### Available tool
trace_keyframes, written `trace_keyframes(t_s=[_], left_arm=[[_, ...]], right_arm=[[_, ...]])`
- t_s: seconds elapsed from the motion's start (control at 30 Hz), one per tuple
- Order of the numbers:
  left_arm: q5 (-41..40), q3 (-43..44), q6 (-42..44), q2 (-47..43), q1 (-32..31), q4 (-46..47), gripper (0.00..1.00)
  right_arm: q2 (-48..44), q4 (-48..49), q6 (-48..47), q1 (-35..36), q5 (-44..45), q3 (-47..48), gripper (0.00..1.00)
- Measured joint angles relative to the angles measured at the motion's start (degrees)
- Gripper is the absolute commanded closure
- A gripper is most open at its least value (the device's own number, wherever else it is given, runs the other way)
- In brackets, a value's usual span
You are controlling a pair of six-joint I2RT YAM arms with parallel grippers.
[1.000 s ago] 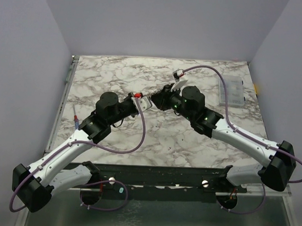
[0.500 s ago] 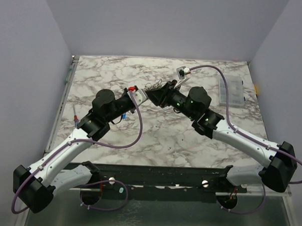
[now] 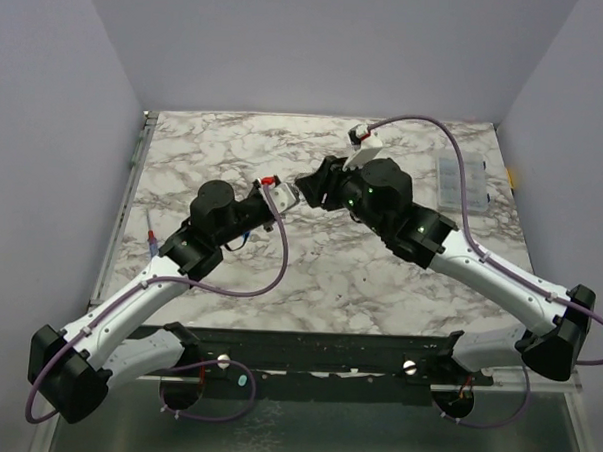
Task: Put the keys on the keyring
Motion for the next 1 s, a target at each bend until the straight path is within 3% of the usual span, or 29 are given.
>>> trace_keyframes(t_s=[0.2, 0.4, 0.53, 0.77, 1.0], left_arm=[[1.0, -2.8, 2.5, -1.3, -0.2, -4.2, 1.00], [4.9, -4.7, 5.0, -2.1, -0.5, -9.4, 1.00], [9.0, -5.7, 7.3, -5.2, -1.9, -12.1, 1.00], [11.4, -5.7, 9.0, -4.3, -2.9, -14.3, 1.00], [13.5, -5.7, 8.9, -2.5, -2.9, -16.0, 1.00]], right_arm=[[2.8, -16.0, -1.6, 0.3, 5.7, 6.3, 0.48], [3.1, -23.3, -4.2, -0.7, 10.6, 7.6, 0.47], [3.3, -25.8, -7.8, -3.3, 12.4, 11.2, 0.33], [1.5, -27.1, -10.6, -3.4, -3.3, 17.3, 0.23], [4.4, -31.7, -11.0, -3.4, -15.8, 19.8, 0.23]])
